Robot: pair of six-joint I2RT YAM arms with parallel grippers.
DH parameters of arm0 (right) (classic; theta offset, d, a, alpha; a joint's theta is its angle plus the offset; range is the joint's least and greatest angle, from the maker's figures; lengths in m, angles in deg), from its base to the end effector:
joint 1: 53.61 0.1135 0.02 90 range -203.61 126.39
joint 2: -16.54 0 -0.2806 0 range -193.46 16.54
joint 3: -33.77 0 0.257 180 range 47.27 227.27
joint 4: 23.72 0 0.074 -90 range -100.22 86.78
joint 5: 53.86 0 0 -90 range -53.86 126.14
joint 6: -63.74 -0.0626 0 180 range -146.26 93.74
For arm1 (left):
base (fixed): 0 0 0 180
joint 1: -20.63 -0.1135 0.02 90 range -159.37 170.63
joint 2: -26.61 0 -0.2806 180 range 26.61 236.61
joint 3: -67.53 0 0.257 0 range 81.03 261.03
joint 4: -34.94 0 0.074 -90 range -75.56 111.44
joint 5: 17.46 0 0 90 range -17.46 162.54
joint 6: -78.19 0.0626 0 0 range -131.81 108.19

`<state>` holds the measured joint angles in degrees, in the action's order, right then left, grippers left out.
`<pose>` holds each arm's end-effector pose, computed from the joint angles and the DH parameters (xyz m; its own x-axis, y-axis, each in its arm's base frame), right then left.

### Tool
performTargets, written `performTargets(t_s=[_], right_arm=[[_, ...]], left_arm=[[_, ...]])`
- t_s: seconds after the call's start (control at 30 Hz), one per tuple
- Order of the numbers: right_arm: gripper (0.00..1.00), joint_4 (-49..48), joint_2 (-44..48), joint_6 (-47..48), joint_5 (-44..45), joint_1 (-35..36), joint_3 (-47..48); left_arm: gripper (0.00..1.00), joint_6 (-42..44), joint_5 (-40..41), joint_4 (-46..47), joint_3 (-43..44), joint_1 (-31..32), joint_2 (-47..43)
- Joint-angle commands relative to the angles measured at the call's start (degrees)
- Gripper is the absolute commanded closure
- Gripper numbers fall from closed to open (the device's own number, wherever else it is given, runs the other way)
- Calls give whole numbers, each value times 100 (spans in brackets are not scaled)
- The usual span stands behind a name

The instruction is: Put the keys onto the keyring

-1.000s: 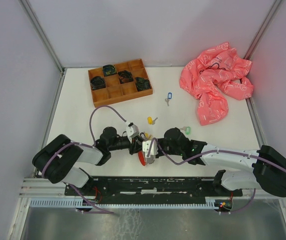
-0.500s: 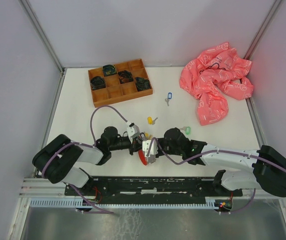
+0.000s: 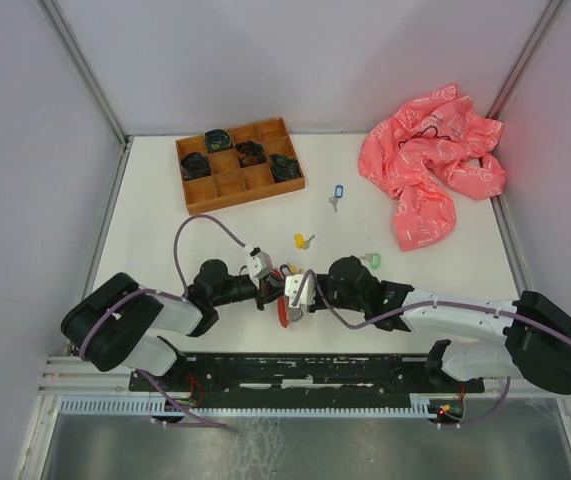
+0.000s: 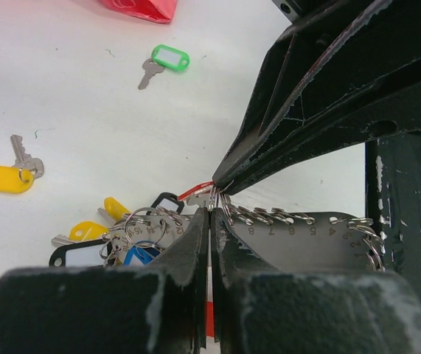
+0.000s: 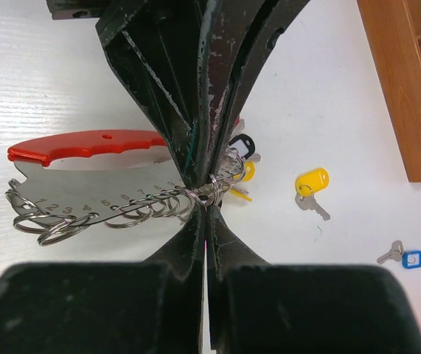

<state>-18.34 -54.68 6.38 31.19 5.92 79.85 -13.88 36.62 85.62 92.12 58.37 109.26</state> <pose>0.1372 0.2439 0.2007 0.2666 -0.6065 -0.7490 -0.8937 0.1354 -0.4277 0.1703 -0.1782 0.1577 -0.1360 0.0683 -0.9883 0.9515 0.2870 -0.1111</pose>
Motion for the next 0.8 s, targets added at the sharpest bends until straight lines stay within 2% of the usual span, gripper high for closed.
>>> performTargets(t_s=[0.0,0.23,0.37,0.5,0.77], right_arm=[[99,-665,-127,-388,-296,31,-149],[99,-1156,-175,-459,-50,32,-337],[99,-926,203,-175,206,25,-291],[99,-239,315,162,82,28,84],[99,12,78,297,-385,25,311]], left_arm=[[97,-226,243,838,-8,72,-24],[97,-322,433,1277,-153,142,154],[97,-260,356,1011,-133,139,91],[89,-111,220,534,-19,138,11],[80,65,-51,7,180,146,-37]])
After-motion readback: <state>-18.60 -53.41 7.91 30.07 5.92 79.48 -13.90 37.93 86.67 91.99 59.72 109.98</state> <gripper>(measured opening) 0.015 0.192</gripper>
